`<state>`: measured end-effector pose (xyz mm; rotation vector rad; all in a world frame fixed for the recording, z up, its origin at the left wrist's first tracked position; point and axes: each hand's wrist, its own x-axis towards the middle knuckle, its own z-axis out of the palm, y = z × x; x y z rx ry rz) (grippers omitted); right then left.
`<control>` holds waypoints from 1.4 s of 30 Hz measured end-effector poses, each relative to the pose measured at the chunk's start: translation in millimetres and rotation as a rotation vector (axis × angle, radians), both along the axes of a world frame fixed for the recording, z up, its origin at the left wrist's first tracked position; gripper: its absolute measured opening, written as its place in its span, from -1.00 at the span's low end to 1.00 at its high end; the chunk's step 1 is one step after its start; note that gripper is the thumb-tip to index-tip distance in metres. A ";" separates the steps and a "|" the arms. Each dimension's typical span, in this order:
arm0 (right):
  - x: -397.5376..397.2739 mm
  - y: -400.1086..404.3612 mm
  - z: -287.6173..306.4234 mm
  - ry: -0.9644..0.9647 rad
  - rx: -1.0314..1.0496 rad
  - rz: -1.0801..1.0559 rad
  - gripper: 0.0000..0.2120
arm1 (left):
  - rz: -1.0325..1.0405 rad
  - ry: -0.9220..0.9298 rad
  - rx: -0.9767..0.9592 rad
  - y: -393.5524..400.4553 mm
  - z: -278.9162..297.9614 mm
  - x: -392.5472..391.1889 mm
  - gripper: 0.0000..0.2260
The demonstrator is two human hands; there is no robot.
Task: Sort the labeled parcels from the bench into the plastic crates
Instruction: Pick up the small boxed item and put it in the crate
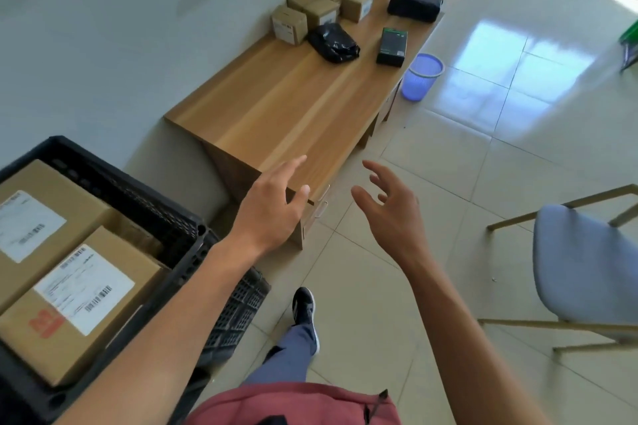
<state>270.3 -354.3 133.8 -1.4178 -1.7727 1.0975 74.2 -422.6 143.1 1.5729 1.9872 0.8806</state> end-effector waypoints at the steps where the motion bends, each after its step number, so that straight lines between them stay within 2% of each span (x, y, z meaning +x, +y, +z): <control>1: -1.6 12.4 -1.2 -0.003 -0.005 -0.002 -0.54 | -0.002 -0.003 0.000 13.4 -1.6 -2.4 -0.54; 10: -18.4 139.0 -3.7 -0.050 -0.038 -0.029 -0.55 | -0.064 -0.022 -0.032 164.7 -10.9 -15.7 -0.53; 20: 4.7 260.8 -13.9 -0.046 -0.060 -0.097 -0.57 | -0.158 0.008 -0.068 302.1 -16.1 -0.3 -0.53; 32: 62.2 439.8 -27.1 -0.038 -0.087 -0.013 -0.57 | -0.051 0.004 -0.049 461.4 -16.0 65.5 -0.54; 42: 71.6 523.4 -40.4 -0.030 -0.156 0.012 -0.60 | 0.032 -0.092 -0.103 543.8 -32.2 77.6 -0.55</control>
